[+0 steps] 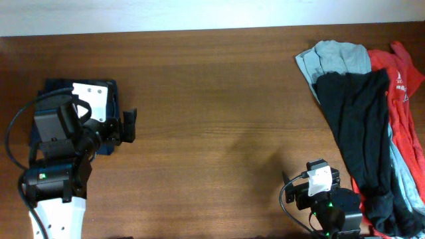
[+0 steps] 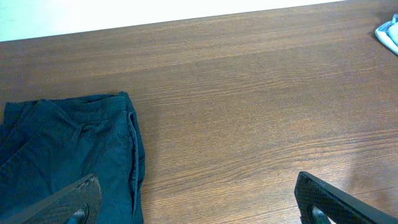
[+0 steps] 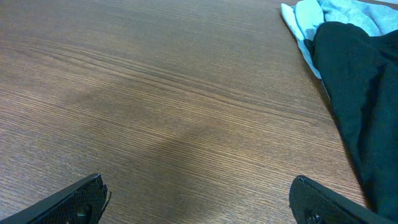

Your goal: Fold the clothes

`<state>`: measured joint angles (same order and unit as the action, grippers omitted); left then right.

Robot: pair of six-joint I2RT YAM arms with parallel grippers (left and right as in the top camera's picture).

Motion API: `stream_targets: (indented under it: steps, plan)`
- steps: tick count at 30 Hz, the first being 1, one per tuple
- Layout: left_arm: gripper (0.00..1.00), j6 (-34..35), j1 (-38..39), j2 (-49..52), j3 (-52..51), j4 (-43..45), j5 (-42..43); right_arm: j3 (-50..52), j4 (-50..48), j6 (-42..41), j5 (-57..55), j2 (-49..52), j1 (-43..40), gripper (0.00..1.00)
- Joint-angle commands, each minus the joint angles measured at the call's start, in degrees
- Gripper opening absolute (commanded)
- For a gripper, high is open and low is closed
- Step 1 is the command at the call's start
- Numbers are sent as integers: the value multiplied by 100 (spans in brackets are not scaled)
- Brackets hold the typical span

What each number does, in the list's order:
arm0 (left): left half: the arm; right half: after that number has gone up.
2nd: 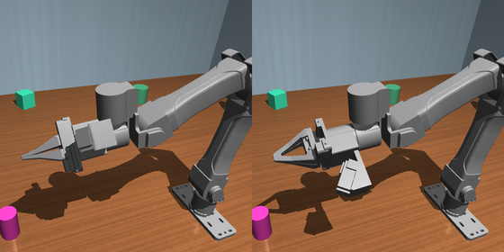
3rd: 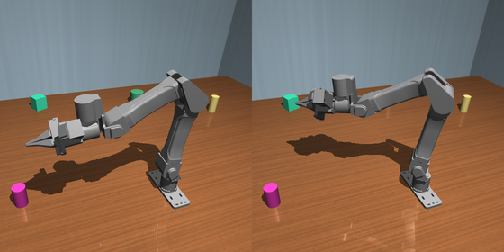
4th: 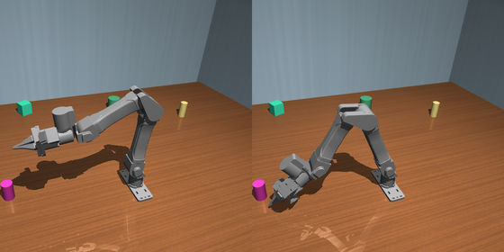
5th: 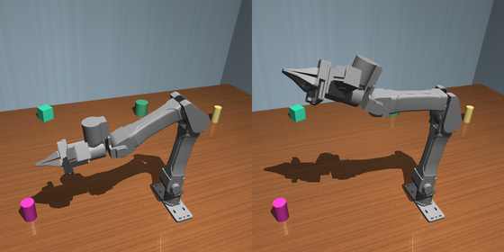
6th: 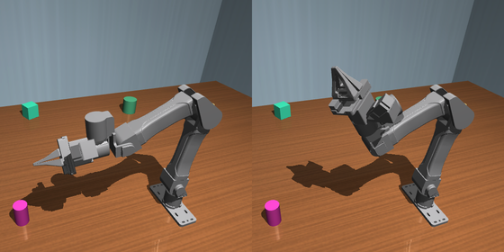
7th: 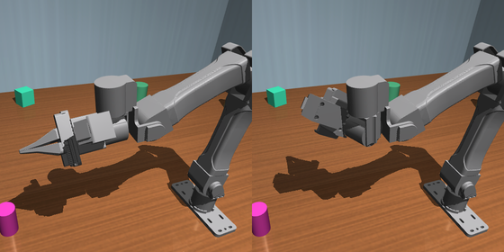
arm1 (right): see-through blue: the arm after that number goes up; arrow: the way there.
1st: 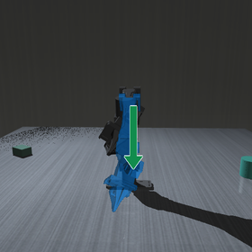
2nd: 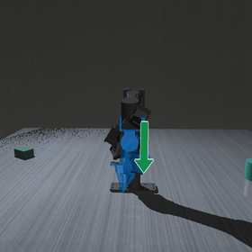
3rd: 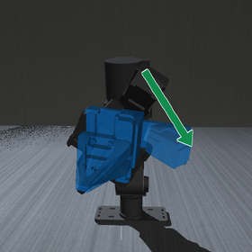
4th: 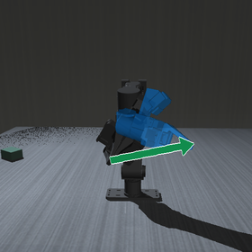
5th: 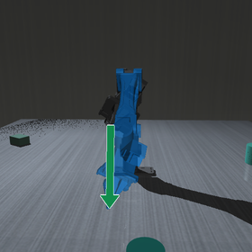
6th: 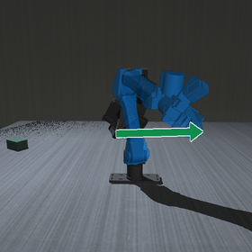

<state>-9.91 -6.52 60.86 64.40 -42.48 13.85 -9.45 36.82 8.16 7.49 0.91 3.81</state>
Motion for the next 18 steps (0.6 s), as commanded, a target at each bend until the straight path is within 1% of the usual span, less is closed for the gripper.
stream_targets:
  steps: [1, 14, 16, 17, 18]
  plan:
    - [99, -92, 15, -7, 68, 17, -37, 28, -24, -2, -68, -26, 31, 99]
    - [99, -92, -2, -37, 42, -66, -76, 28, -24, -2, -68, -26, 31, 98]
    - [99, -94, 0, -68, -57, -48, -352, 28, -24, -2, -66, -26, 31, 98]
    - [99, -92, 0, -153, -232, 48, -629, 28, -24, -2, -68, -26, 31, 99]
    - [99, -92, 0, -221, -380, 122, -656, 28, -24, -2, -68, -26, 31, 99]
